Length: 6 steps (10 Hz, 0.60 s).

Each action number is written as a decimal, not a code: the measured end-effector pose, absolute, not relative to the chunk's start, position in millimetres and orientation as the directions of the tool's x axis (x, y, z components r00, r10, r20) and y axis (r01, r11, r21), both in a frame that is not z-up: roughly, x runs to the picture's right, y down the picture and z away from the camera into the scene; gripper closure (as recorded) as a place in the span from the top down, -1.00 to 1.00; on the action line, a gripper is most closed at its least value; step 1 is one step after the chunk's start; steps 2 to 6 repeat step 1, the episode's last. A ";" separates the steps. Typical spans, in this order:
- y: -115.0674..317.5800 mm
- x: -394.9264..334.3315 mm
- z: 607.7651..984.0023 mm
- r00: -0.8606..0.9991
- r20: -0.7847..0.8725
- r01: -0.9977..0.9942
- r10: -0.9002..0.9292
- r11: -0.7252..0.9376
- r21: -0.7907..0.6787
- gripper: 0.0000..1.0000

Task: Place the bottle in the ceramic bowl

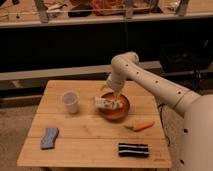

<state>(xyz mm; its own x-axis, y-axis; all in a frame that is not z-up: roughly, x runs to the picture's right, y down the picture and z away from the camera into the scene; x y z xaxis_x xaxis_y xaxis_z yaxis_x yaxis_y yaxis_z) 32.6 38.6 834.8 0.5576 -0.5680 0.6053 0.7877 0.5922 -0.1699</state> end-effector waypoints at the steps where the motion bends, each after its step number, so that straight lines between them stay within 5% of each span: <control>1: 36.4 36.0 835.9 0.564 0.604 0.784 -0.563 0.595 -0.177 0.47; 6: 36.4 36.0 835.9 0.564 0.604 0.784 -0.563 0.595 -0.177 0.47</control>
